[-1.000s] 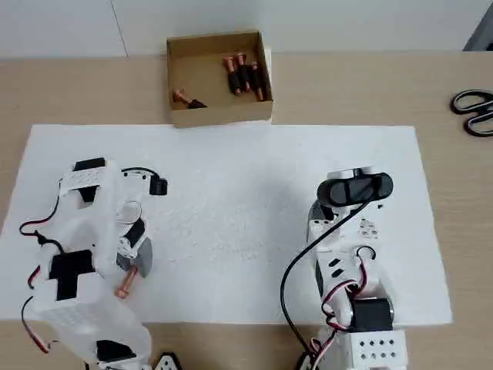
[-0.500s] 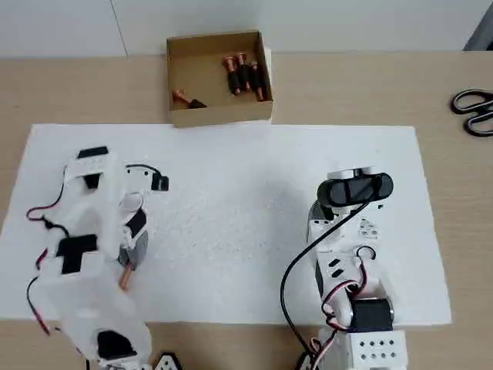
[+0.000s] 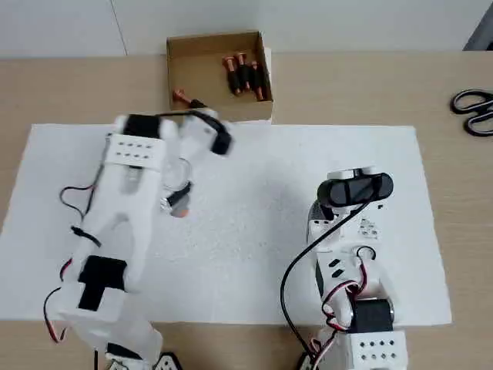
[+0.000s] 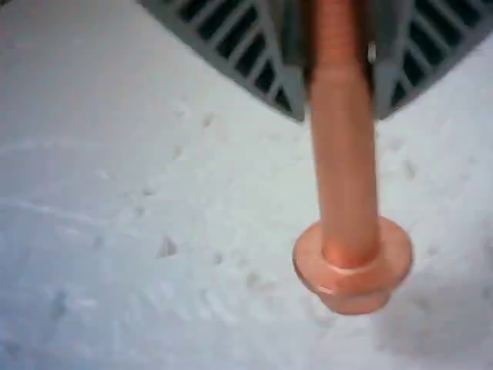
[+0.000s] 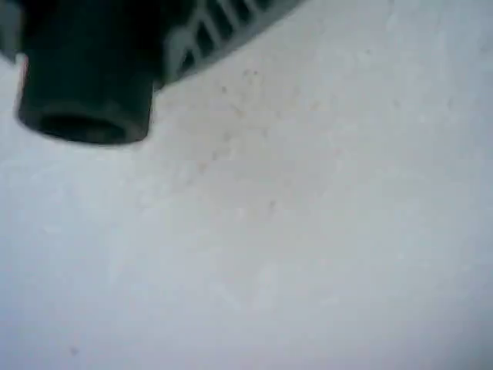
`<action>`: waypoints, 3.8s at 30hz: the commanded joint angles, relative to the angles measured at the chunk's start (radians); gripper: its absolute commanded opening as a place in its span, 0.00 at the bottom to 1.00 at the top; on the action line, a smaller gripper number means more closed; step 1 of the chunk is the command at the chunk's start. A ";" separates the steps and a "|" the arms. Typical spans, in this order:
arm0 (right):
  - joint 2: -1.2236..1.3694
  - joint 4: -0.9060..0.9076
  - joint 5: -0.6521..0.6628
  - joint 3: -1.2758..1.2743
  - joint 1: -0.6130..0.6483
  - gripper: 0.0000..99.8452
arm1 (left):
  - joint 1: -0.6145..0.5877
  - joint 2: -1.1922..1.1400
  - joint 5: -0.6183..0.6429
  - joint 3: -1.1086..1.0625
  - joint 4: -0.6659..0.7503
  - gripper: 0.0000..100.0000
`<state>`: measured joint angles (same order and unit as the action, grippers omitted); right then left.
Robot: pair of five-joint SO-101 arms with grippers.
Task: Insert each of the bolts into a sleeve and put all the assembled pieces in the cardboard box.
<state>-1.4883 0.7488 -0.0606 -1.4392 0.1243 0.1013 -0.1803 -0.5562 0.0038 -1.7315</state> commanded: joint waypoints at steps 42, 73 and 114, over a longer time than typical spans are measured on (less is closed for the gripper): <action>-0.013 -0.016 0.003 0.006 0.002 0.00 | -0.261 -0.466 -0.215 0.130 0.015 0.13; -0.013 -0.019 0.005 0.006 -0.001 0.00 | 0.058 -0.222 0.089 0.320 -0.023 0.14; -0.013 -0.056 0.005 -0.046 -0.001 0.00 | 0.255 0.087 0.038 -0.128 0.005 0.14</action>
<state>-1.4883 0.7150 -0.0606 -1.4945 0.1258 0.3498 -0.0698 -0.4718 -0.1266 -1.7423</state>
